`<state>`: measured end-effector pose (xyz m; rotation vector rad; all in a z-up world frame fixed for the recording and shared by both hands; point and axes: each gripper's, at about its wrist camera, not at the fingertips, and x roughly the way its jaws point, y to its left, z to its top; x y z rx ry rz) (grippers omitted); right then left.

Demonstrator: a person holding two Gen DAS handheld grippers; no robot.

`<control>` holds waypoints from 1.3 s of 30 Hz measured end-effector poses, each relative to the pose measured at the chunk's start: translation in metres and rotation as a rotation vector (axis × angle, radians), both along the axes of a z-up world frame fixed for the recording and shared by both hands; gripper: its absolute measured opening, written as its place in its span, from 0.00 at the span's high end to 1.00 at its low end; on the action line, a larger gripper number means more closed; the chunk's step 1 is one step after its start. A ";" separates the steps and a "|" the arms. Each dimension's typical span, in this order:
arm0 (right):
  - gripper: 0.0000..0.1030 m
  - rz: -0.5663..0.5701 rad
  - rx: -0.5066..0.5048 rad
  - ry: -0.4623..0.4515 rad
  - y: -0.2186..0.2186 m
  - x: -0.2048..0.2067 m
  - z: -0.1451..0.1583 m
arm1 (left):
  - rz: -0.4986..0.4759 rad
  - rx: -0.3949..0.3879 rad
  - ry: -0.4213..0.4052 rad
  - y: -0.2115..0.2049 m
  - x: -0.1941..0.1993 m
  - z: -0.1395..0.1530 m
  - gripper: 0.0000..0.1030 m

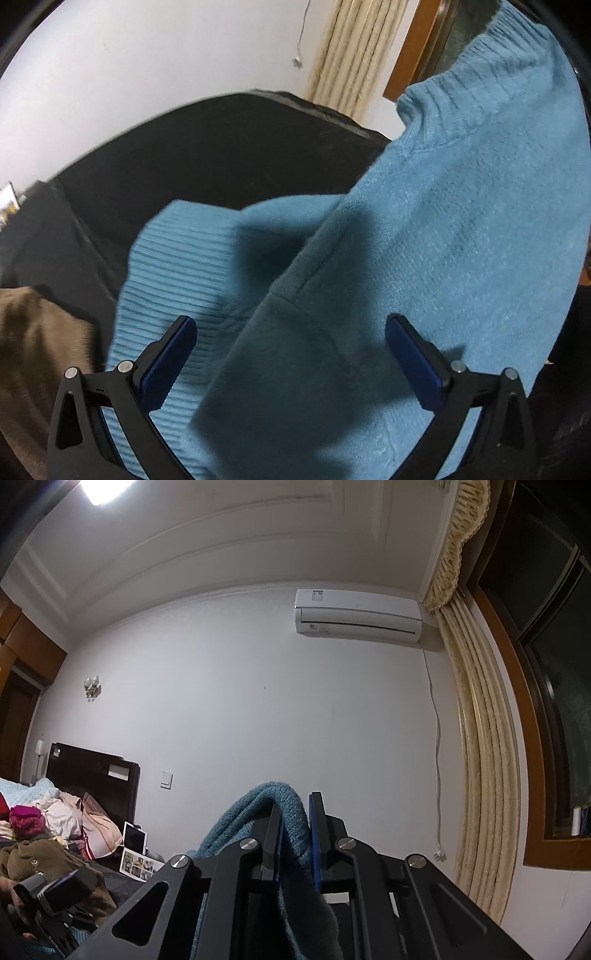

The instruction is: Fold clothes

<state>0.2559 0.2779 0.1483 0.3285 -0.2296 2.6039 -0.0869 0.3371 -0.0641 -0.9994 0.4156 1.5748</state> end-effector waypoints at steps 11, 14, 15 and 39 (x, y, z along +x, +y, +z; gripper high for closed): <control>0.88 -0.001 -0.022 -0.034 0.016 -0.007 -0.010 | 0.017 -0.045 -0.169 0.007 -0.007 -0.019 0.26; 0.88 -0.003 -0.033 -0.041 0.021 -0.008 -0.011 | 0.057 -0.031 -0.165 0.001 -0.001 -0.010 0.52; 0.88 -0.007 -0.036 -0.044 0.023 -0.009 -0.012 | 0.063 -0.020 -0.161 -0.002 0.004 -0.006 0.64; 0.88 -0.113 -0.177 -0.012 0.080 0.013 0.017 | 0.450 0.640 0.428 -0.147 0.141 0.241 0.85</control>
